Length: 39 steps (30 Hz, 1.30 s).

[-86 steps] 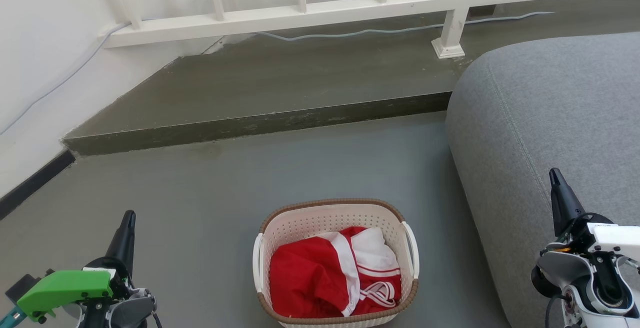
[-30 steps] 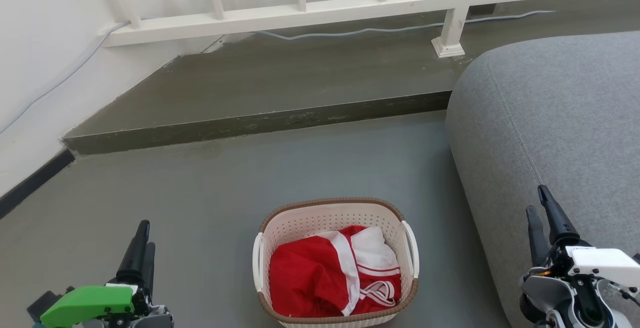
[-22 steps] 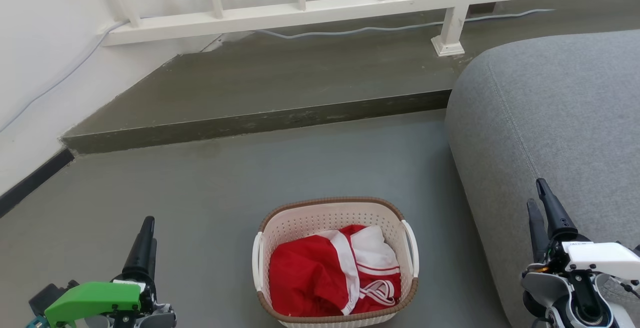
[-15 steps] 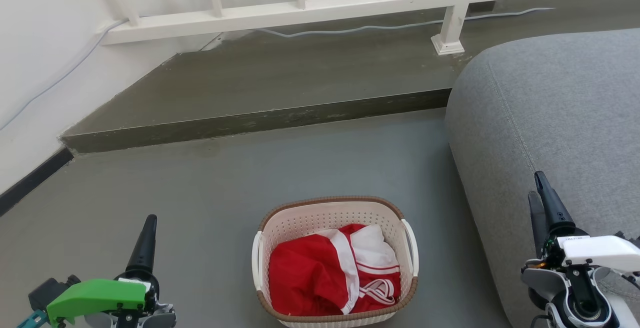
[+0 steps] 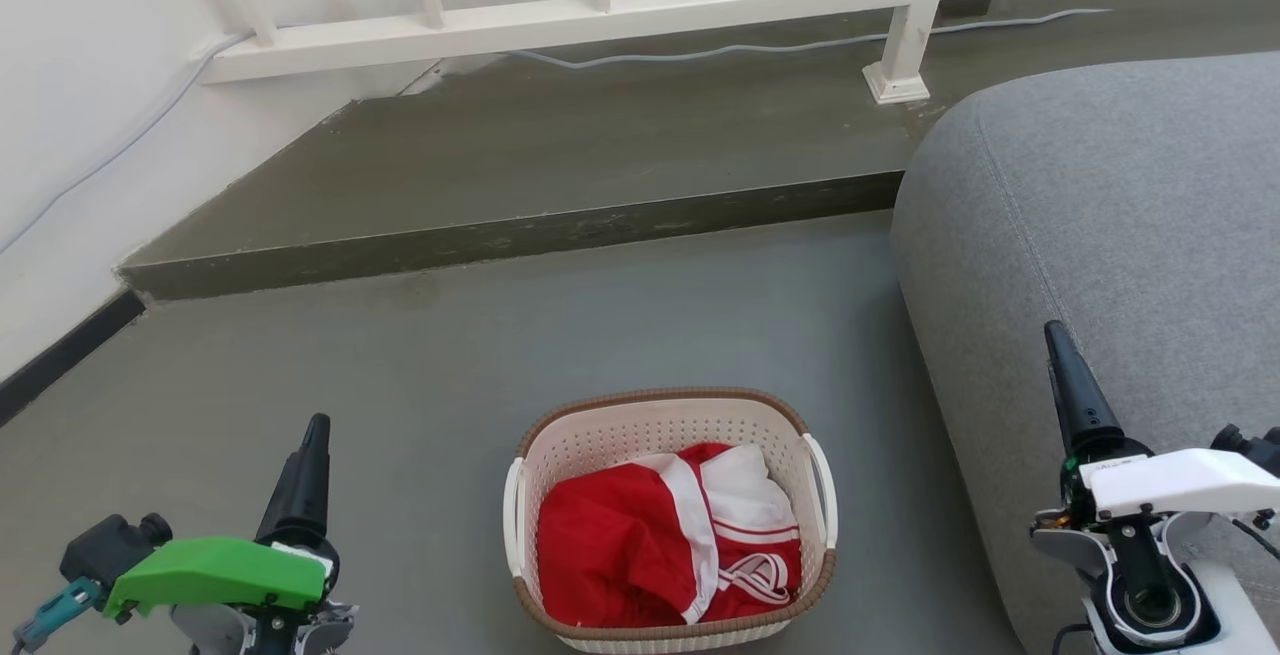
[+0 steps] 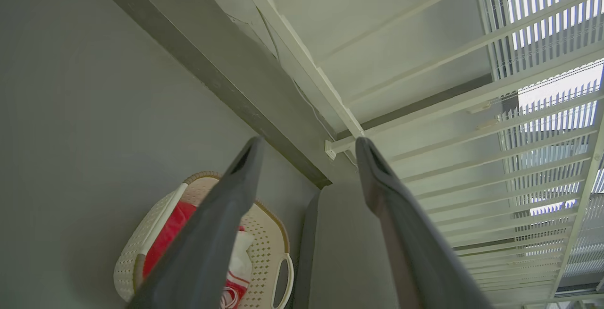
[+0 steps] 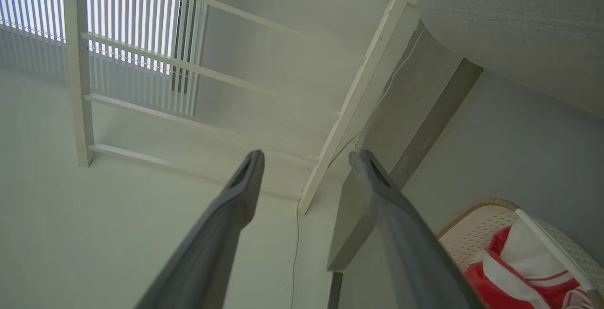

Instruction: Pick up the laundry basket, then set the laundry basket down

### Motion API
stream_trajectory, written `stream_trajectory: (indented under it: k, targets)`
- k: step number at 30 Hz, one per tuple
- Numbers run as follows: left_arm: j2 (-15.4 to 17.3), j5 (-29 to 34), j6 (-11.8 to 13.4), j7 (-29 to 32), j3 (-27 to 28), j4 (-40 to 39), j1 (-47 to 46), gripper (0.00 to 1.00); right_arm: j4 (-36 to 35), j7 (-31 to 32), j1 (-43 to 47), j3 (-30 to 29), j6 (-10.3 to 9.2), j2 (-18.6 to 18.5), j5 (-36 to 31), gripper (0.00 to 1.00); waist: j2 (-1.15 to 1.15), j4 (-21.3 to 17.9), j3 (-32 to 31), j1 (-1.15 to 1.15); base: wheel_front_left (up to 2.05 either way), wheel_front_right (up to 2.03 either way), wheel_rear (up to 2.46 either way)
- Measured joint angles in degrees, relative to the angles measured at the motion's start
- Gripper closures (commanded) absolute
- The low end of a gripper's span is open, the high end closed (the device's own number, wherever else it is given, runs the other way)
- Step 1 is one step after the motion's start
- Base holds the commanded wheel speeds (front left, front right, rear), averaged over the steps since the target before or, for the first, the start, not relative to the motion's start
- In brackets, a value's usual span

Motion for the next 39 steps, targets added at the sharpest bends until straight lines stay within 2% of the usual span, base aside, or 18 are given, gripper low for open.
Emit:
stream_trajectory:
  k: [11,20,23,39]
  targets:
    - [0.0,10.1,1.2,-1.9,-1.8,-0.6,-1.2,0.00,-1.0,-1.8,-1.0,2.9,0.01,-0.9,-7.8,0.00,0.00,0.0,0.3,0.00,0.00,0.00,0.00]
    - [0.0,19.4,2.5,-3.5,-3.9,-1.4,-1.4,0.00,-2.0,-3.5,-2.0,5.0,0.02,-2.9,-18.2,0.00,0.00,0.0,0.6,0.00,0.00,0.00,0.00]
    - [0.1,23.4,3.1,-4.2,-4.6,-1.6,-1.5,0.00,-2.2,-4.2,-2.3,5.0,0.02,-2.9,-21.4,0.00,0.00,0.0,0.8,0.00,0.00,0.00,0.00]
    - [0.0,36.8,5.5,-7.1,-6.5,-2.0,-3.2,0.00,-3.3,-6.7,-2.6,6.0,-0.01,-2.8,-35.9,0.00,0.00,0.1,1.9,0.00,0.00,0.00,0.00]
